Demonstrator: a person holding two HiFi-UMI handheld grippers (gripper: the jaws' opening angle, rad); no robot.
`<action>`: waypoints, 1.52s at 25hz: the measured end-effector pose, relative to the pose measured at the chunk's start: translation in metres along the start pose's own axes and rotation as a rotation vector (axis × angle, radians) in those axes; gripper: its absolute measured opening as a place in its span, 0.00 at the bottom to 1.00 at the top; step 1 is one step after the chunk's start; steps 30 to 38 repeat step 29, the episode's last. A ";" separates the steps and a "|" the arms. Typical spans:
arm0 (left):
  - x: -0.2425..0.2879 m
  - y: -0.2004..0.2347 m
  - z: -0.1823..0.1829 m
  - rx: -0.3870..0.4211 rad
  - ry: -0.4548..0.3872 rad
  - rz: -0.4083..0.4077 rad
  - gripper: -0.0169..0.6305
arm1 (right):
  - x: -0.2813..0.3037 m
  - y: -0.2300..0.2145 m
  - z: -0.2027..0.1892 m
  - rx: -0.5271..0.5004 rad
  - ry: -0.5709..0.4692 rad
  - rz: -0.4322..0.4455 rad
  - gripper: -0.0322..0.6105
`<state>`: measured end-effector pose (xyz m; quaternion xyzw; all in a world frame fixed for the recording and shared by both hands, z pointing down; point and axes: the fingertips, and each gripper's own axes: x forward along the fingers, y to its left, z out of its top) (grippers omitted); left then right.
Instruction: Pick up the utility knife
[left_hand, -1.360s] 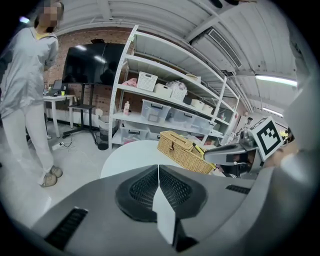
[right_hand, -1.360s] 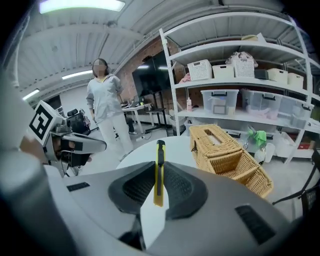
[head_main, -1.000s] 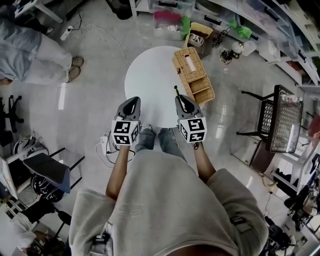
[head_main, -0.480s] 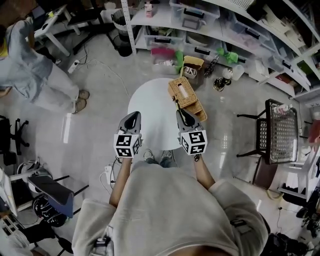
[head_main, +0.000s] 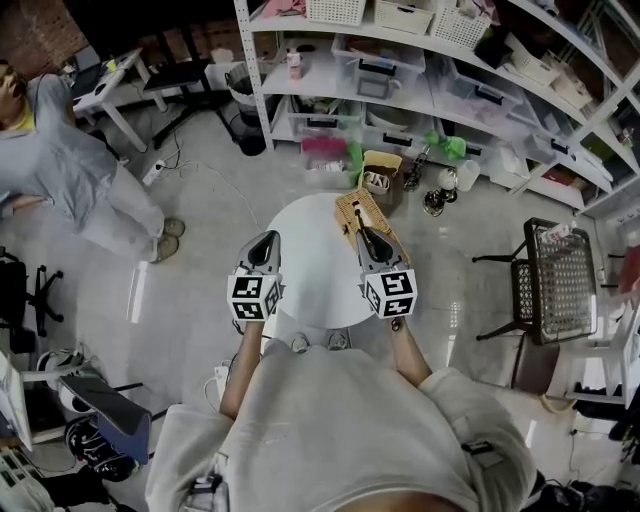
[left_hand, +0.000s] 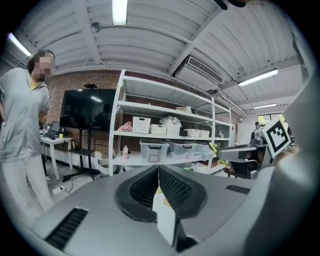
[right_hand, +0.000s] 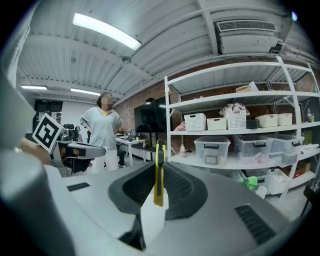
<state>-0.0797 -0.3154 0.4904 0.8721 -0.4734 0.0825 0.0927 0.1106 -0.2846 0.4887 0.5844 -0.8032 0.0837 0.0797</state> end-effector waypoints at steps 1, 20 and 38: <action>0.002 0.000 0.003 0.001 -0.005 -0.001 0.06 | 0.001 -0.002 0.004 -0.005 -0.007 -0.001 0.16; 0.015 -0.003 0.016 0.030 -0.015 -0.020 0.06 | 0.010 -0.004 0.018 -0.027 -0.021 0.001 0.16; 0.022 -0.004 0.010 0.024 -0.010 -0.027 0.06 | 0.018 0.001 0.012 -0.025 -0.015 0.015 0.16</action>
